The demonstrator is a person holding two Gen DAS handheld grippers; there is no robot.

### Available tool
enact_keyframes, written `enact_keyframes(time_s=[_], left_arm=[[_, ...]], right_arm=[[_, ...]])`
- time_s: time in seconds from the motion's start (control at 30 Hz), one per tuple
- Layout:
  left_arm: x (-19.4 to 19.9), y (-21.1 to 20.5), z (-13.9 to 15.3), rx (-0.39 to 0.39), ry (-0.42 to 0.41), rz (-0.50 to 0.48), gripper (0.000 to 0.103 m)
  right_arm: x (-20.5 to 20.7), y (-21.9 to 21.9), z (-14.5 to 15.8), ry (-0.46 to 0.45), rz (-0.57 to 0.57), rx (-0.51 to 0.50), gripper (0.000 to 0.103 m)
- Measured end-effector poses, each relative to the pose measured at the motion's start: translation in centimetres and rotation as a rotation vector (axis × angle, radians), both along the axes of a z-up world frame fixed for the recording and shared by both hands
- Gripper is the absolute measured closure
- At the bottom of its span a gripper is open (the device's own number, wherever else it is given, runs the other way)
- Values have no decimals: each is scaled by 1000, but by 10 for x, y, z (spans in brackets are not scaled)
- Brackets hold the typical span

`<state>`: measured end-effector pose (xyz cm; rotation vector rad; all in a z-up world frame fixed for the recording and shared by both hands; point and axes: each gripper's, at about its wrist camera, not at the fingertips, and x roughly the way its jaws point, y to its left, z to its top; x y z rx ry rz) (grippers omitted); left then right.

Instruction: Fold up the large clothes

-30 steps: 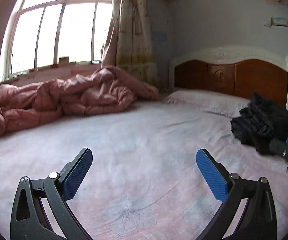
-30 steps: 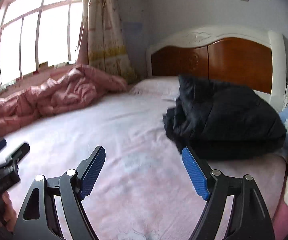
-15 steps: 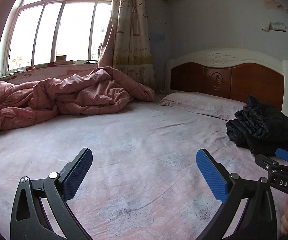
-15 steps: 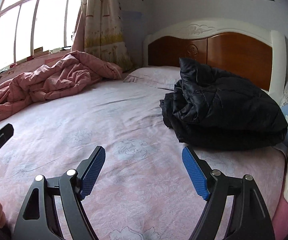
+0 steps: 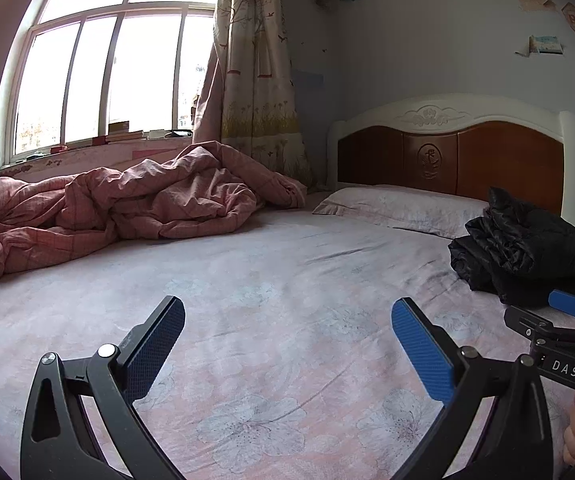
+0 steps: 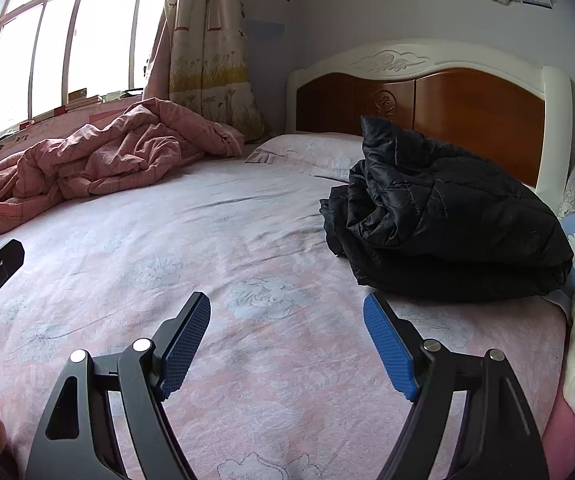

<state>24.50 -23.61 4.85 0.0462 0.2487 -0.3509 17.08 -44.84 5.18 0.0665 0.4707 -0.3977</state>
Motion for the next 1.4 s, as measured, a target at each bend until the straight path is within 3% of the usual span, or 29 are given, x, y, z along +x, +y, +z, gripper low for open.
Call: enact_keyframes(time_s=[1.4], left_arm=[[3,4,1,14,28,5,0]], right_arm=[[7,1,-2,19,38,-4,22]])
